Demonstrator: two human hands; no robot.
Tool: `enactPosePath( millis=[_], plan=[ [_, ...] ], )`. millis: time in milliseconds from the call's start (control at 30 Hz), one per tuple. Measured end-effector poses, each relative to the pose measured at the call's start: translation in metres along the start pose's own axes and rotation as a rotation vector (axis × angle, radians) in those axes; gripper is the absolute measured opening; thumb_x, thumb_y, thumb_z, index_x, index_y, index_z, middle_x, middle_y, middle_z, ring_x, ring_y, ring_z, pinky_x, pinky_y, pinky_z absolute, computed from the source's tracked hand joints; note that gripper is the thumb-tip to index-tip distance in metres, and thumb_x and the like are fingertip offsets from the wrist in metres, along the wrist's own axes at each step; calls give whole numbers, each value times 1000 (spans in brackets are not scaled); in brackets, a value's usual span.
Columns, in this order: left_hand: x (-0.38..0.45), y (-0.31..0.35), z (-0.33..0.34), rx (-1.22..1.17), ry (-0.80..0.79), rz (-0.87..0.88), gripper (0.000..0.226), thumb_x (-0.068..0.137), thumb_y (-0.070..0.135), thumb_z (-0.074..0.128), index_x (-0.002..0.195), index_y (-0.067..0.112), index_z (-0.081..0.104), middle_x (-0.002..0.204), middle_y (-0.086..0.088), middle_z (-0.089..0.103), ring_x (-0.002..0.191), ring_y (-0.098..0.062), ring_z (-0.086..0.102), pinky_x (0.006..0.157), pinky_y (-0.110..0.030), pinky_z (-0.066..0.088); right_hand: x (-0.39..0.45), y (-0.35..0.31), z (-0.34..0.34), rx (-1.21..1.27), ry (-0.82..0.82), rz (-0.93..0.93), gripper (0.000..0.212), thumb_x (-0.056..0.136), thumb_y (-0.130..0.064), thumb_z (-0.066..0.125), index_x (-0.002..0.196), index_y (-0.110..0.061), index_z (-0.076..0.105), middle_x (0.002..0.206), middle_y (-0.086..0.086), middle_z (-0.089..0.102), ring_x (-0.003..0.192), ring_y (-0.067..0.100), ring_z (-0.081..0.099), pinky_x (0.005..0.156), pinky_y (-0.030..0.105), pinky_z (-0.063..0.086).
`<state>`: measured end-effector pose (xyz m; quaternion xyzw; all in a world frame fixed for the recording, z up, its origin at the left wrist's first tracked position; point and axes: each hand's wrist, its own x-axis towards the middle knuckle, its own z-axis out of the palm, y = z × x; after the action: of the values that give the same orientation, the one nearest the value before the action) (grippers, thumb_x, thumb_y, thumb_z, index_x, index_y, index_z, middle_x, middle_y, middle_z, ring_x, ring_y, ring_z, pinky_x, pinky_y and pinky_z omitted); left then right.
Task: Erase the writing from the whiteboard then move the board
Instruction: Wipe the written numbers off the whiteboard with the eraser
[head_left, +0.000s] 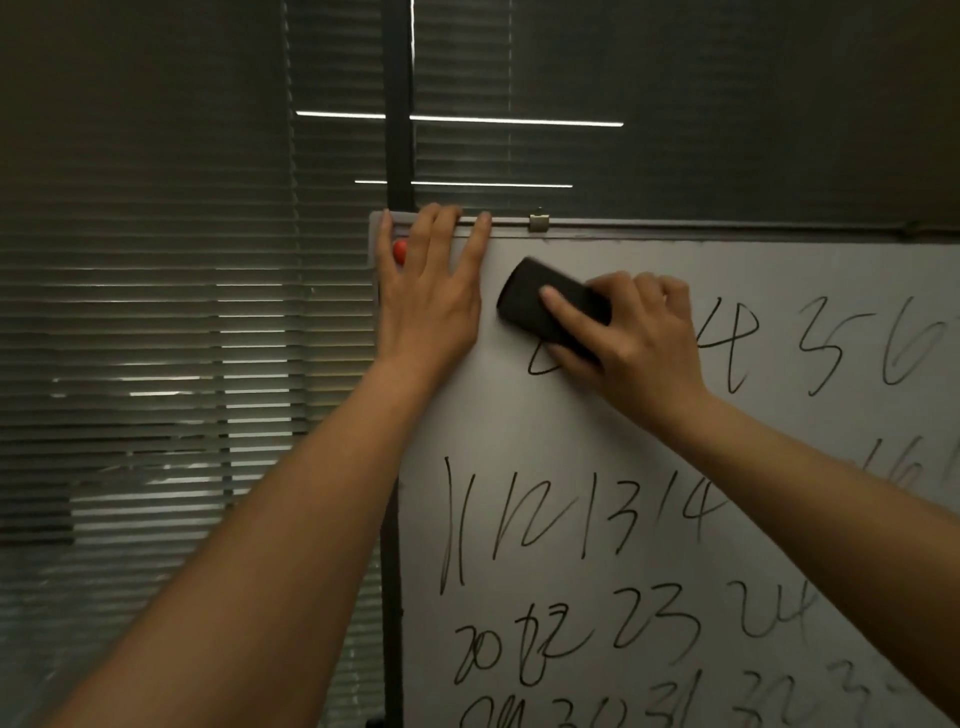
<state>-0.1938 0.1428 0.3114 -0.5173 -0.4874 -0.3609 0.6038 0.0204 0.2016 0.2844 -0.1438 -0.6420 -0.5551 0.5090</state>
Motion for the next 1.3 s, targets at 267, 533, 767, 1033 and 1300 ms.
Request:
enactPosePath(
  millis=[267,533,767,1033,1300],
  plan=[
    [1,8,-6,-19,-52,-51,53,91,21,39,143,11,43,139,-24,45,135,-37,34,113,-54,3,-23,7,-13,17,-21,-168,44,92,-32,62,133,-21,50,100,18,62,78,31,52,73,39,33],
    [4,15,-10,-25,-139,-141,56,95,32,34,146,12,38,145,-23,39,141,-36,29,115,-58,11,-29,-5,-10,6,-15,84,43,92,-40,57,129,-18,51,95,20,60,74,32,54,67,38,33],
    [3,22,-9,-29,-145,-180,59,95,39,28,147,13,36,148,-20,36,142,-33,26,116,-58,9,-40,8,-15,23,-34,-206,39,97,-37,56,133,-22,51,100,17,64,73,30,54,69,38,34],
    [1,21,-6,-44,-119,-196,60,94,41,26,147,14,36,148,-19,36,142,-32,25,115,-58,7,-43,3,-10,-27,-23,108,42,94,-42,54,130,-20,52,100,18,59,74,32,54,68,38,35],
    [1,25,-5,-61,-86,-197,57,94,39,32,145,14,39,147,-19,38,141,-32,27,114,-57,6,-54,16,-17,-11,-31,-216,41,95,-36,60,133,-24,52,103,15,66,74,29,55,71,38,36]
  ],
)
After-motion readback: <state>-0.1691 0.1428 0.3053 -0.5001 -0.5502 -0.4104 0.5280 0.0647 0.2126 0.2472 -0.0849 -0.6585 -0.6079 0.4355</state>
